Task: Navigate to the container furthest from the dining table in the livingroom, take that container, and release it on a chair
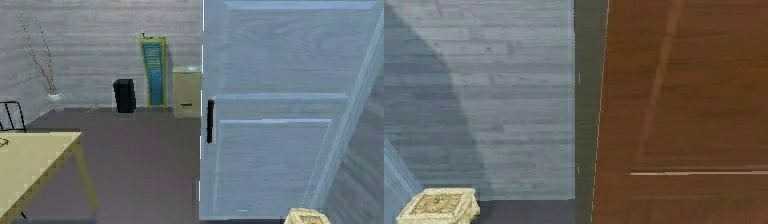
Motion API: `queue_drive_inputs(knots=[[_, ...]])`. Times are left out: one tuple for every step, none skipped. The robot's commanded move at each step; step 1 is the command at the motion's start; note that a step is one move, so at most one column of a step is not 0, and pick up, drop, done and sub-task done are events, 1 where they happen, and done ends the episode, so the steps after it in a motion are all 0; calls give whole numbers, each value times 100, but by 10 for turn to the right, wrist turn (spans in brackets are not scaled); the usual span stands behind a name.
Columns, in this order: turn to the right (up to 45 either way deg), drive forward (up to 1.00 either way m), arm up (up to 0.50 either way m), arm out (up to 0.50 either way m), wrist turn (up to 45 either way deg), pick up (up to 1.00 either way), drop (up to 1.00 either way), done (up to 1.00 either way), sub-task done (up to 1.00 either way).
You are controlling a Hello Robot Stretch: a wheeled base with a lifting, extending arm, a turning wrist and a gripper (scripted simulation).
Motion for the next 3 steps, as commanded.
queue_drive_inputs(knots=[[0, 15, 0, 0, 0, 0, 0, 0, 0], [-300, 0, 0, 0, 0, 0, 0, 0, 0], [0, 85, 0, 0, 0, 0, 0, 0, 0]])
